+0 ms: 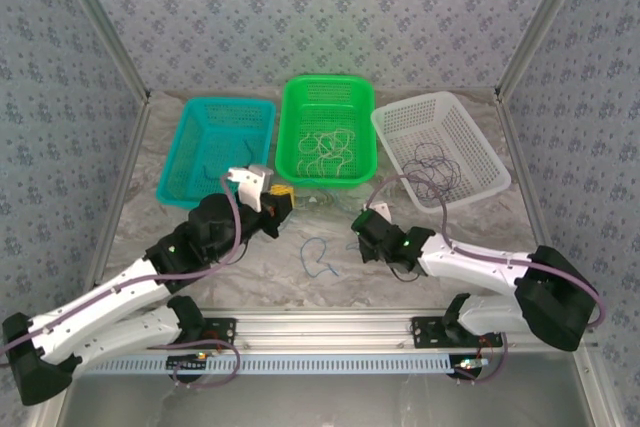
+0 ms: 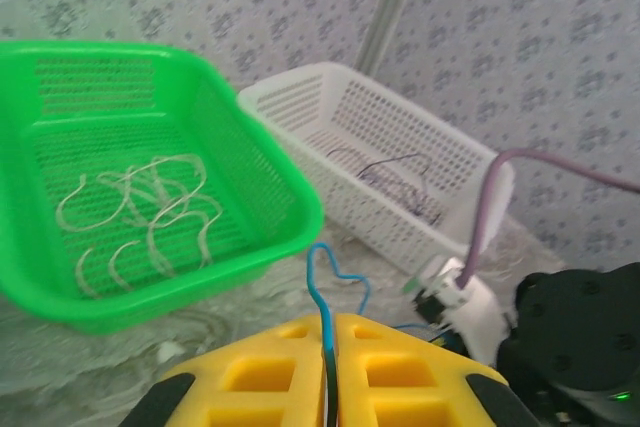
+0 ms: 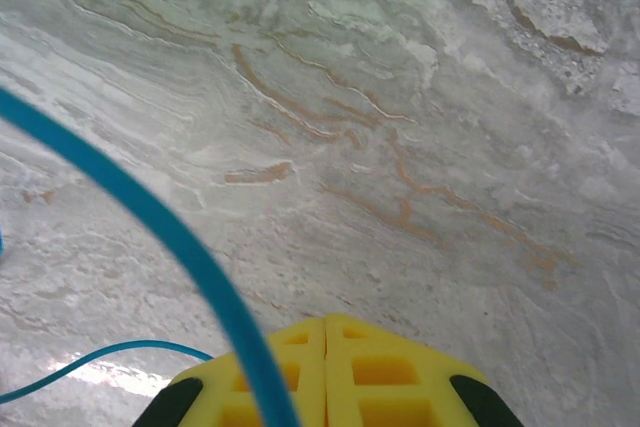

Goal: Untangle the cables

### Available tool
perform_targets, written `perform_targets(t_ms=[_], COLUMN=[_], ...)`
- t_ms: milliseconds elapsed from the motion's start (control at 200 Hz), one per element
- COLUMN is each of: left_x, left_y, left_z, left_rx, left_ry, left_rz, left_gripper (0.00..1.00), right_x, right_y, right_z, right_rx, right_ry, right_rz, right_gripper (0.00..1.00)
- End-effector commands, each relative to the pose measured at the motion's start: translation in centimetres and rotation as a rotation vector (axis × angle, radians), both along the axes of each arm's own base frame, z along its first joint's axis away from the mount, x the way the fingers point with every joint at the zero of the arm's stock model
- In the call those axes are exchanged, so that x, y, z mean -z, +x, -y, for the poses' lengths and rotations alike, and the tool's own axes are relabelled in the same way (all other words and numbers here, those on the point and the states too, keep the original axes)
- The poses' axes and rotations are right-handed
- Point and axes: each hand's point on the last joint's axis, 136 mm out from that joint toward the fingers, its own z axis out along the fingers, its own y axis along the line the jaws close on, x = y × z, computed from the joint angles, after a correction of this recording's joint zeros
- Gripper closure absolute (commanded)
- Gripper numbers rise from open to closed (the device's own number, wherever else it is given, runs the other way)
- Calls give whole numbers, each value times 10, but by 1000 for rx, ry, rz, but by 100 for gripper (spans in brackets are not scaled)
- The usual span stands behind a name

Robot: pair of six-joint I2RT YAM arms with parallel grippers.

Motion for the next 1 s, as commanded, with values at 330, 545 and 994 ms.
perform_targets(t_ms=[330,545,994], left_x=[-36,-55,-74], left_y=[5,-3,3], left_z=[-77,-92,-129], left_rx=[-218,-236,-380], left_ry=[123,104,232], left_rz=[132,181,250], left_gripper=[90,90,89], right_x=[-3,0,6], right_y=[-5,-4,-6], right_z=[51,63,66], right_rx=[97,158,157], right_ry=[-157,-158,-165], right_rz=[-46,-59,-77], right_gripper=[89,89,86])
